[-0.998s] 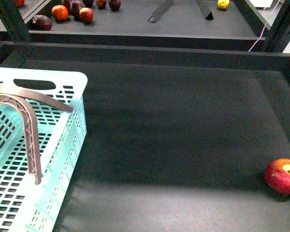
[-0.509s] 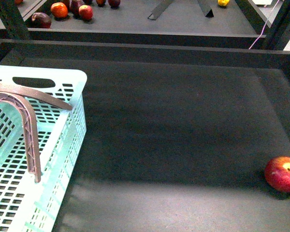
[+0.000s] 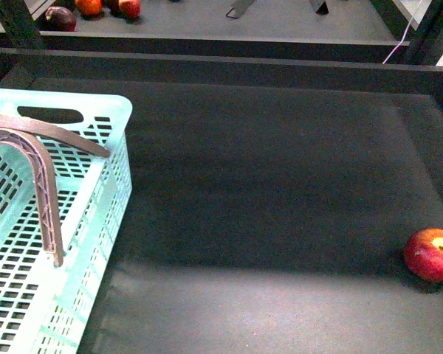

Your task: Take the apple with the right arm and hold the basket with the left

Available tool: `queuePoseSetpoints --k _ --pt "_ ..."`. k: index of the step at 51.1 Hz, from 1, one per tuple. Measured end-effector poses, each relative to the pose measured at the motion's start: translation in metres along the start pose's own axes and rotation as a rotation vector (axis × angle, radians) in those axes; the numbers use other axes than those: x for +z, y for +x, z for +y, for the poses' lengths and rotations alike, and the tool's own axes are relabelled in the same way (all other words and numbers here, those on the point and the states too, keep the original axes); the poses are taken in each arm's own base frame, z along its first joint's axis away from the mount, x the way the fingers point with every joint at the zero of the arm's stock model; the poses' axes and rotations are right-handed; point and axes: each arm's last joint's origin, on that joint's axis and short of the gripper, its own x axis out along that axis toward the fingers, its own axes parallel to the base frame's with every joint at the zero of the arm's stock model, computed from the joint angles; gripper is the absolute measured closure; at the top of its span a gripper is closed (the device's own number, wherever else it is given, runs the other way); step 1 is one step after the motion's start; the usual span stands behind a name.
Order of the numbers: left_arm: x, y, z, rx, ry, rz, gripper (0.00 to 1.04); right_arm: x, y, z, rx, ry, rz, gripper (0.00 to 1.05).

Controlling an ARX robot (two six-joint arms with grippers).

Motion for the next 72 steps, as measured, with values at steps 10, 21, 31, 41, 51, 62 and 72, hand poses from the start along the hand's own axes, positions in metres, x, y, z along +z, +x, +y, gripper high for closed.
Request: queuePoseSetpoints --k 10,21,31,41,51,62,72 --pt "-0.002 0.001 -0.001 0.009 -0.022 0.004 0.09 0.0 0.0 0.0 0.0 0.0 0.0 0.09" --pt "-0.003 0.009 0.0 0.037 -0.072 0.0 0.55 0.0 0.0 0.0 0.0 0.0 0.0 0.09" --pt "-0.002 0.005 -0.007 0.015 -0.127 0.013 0.9 0.0 0.0 0.0 0.0 0.0 0.0 0.09" --pt "-0.003 -0.009 -0.02 -0.01 -0.071 0.01 0.9 0.0 0.0 0.0 0.0 0.0 0.0 0.09" --pt "-0.019 -0.036 -0.048 -0.089 0.043 0.051 0.9 0.0 0.0 0.0 0.0 0.0 0.0 0.09" --pt "-0.065 -0.048 -0.098 -0.19 0.173 0.189 0.9 0.0 0.0 0.0 0.0 0.0 0.0 0.09" --pt "-0.114 -0.065 -0.148 -0.338 0.276 0.298 0.9 0.0 0.0 0.0 0.0 0.0 0.0 0.09"
